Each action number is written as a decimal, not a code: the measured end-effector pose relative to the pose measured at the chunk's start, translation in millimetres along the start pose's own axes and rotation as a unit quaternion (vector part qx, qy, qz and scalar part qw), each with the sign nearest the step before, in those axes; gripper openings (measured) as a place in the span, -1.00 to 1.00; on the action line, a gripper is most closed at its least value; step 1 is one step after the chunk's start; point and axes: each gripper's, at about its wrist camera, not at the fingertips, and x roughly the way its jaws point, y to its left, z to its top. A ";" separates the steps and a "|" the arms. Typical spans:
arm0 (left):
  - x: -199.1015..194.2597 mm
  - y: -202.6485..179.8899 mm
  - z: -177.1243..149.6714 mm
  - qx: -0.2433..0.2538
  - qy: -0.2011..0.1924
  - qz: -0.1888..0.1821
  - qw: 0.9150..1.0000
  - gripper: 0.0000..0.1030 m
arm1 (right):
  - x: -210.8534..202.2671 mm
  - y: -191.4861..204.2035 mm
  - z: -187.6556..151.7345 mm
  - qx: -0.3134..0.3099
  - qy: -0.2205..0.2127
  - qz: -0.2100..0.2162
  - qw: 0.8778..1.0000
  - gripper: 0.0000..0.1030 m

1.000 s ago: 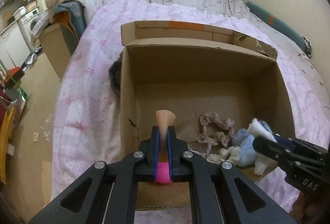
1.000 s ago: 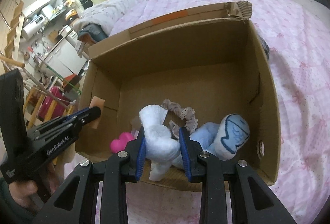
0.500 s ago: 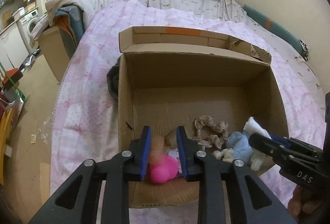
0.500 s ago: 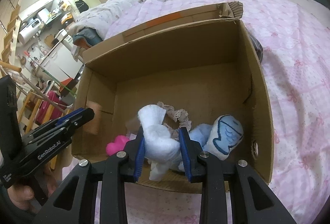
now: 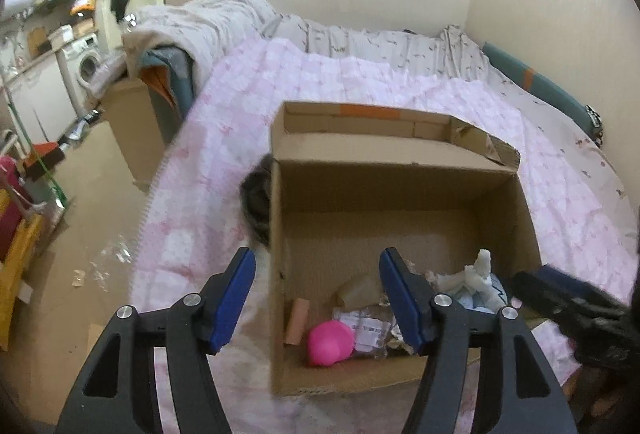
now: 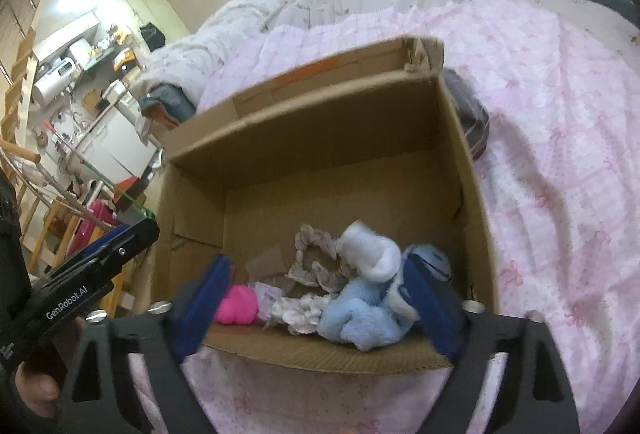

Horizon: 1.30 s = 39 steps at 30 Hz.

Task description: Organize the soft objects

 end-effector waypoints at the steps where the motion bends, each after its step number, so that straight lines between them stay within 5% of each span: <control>1: -7.0 0.7 0.3 0.000 -0.006 0.003 1.000 0.19 | -6.4 3.8 2.6 -0.002 -0.011 0.000 1.000 1.00; 4: -26.3 4.8 -1.0 -0.006 -0.015 0.000 1.000 0.21 | -26.0 15.8 7.1 -0.016 -0.041 -0.005 0.999 1.00; 9: -60.6 14.7 -5.8 -0.010 -0.043 0.017 0.999 0.90 | -59.1 30.1 5.7 -0.028 -0.066 -0.011 0.997 1.00; 25: -143.2 35.0 -52.7 -0.020 -0.089 0.024 0.996 0.98 | -121.7 60.7 -38.3 -0.090 -0.103 -0.041 0.990 1.00; 39: -116.2 31.2 -75.6 -0.011 -0.077 0.005 0.997 0.98 | -107.8 44.7 -70.6 -0.096 -0.105 -0.080 0.987 1.00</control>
